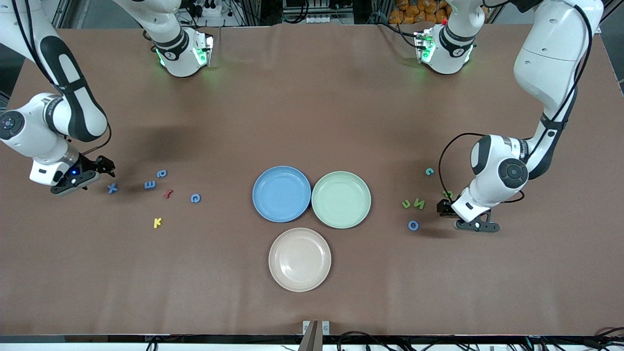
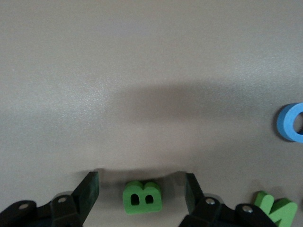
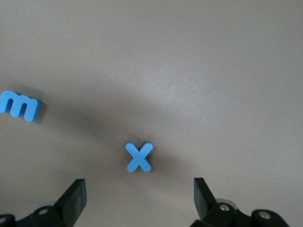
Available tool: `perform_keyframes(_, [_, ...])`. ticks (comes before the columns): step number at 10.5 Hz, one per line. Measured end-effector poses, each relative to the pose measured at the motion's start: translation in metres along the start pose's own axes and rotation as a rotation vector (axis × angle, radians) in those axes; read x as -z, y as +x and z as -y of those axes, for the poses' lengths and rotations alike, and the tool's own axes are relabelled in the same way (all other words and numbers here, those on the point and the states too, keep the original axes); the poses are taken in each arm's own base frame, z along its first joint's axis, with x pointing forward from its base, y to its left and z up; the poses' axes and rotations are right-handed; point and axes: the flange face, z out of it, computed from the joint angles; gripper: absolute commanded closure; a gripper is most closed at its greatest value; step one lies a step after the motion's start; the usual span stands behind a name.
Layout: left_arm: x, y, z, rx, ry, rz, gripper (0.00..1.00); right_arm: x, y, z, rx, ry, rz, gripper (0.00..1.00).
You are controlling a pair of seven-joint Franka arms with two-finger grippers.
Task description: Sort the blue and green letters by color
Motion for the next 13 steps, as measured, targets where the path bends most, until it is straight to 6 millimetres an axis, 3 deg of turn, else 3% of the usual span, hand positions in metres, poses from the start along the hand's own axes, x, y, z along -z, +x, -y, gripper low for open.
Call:
perform_keyframes(5, [-0.001, -0.002, 0.001, 0.001, 0.000, 0.005, 0.56, -0.032, -0.002, 0.006, -0.086, 0.026, -0.011, 0.03])
perform_keyframes(7, [0.001, -0.003, 0.002, 0.003, 0.002, 0.006, 0.70, -0.045, -0.003, 0.008, -0.092, 0.020, -0.015, 0.33])
perform_keyframes(9, [0.003, -0.005, 0.004, 0.009, 0.003, 0.007, 0.87, -0.050, -0.003, 0.009, -0.091, 0.023, -0.013, 0.77])
perform_keyframes(10, [0.003, -0.005, 0.004, 0.009, 0.003, 0.007, 0.97, -0.051, -0.002, 0.009, -0.090, 0.023, -0.014, 0.83])
perform_keyframes(11, [0.003, -0.005, 0.004, 0.009, 0.003, 0.007, 1.00, -0.050, 0.000, 0.009, -0.089, 0.021, -0.017, 0.90])
perform_keyframes(13, [0.003, -0.005, 0.003, 0.009, 0.003, 0.007, 1.00, -0.046, 0.000, 0.004, -0.120, 0.016, -0.031, 1.00])
